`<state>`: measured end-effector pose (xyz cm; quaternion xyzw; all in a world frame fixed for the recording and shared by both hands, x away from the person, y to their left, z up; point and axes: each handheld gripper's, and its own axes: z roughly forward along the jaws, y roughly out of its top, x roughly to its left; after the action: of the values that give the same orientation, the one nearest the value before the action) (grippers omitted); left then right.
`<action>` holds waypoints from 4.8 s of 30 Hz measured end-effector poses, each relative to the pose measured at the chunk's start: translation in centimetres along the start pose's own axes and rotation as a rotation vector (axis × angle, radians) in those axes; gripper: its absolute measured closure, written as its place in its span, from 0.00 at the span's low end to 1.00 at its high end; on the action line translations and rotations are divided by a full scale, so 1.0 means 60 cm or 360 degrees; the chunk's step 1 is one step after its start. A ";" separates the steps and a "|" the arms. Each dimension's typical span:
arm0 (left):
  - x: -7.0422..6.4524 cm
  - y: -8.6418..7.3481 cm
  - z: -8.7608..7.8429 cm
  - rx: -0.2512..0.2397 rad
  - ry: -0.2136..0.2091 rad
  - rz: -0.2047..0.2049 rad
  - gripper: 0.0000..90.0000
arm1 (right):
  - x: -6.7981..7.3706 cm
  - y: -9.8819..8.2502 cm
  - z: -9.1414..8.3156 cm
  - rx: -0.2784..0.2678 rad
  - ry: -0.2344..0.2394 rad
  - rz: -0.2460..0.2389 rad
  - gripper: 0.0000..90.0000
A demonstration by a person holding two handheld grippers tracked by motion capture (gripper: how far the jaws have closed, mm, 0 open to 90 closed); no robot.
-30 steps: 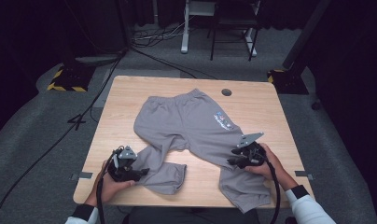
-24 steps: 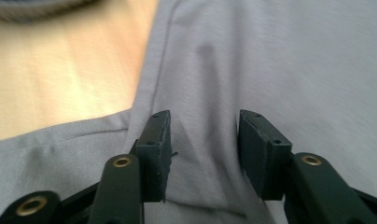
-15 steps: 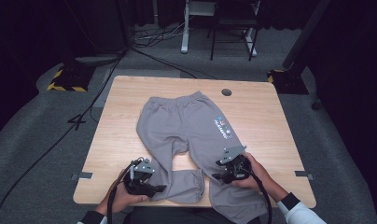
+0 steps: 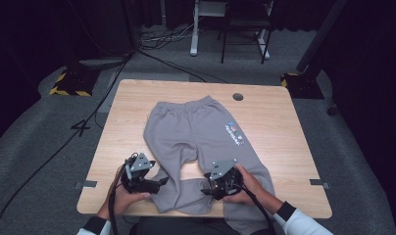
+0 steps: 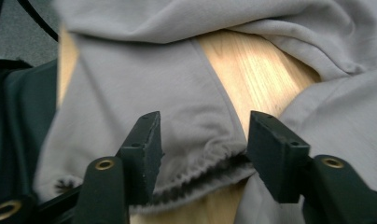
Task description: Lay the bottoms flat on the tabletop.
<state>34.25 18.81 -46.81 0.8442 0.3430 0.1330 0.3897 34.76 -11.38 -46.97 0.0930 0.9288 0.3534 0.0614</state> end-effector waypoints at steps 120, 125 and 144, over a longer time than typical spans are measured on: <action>-0.072 -0.031 0.023 0.0277 0.0197 0.0050 0.33 | -0.087 -0.034 -0.033 0.0079 -0.0264 0.0156 0.54; -0.086 -0.056 -0.007 0.0302 0.0134 0.0066 0.33 | -0.123 -0.066 -0.022 0.0150 -0.0263 0.0313 0.54; -0.040 -0.020 -0.012 0.0086 0.0029 -0.0042 0.29 | -0.178 -0.113 -0.107 0.0294 -0.0811 0.0537 0.57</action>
<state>31.59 18.15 -47.10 0.8486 0.3611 0.1264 0.3654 43.13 -22.80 -46.18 0.3364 0.8832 0.2381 0.2239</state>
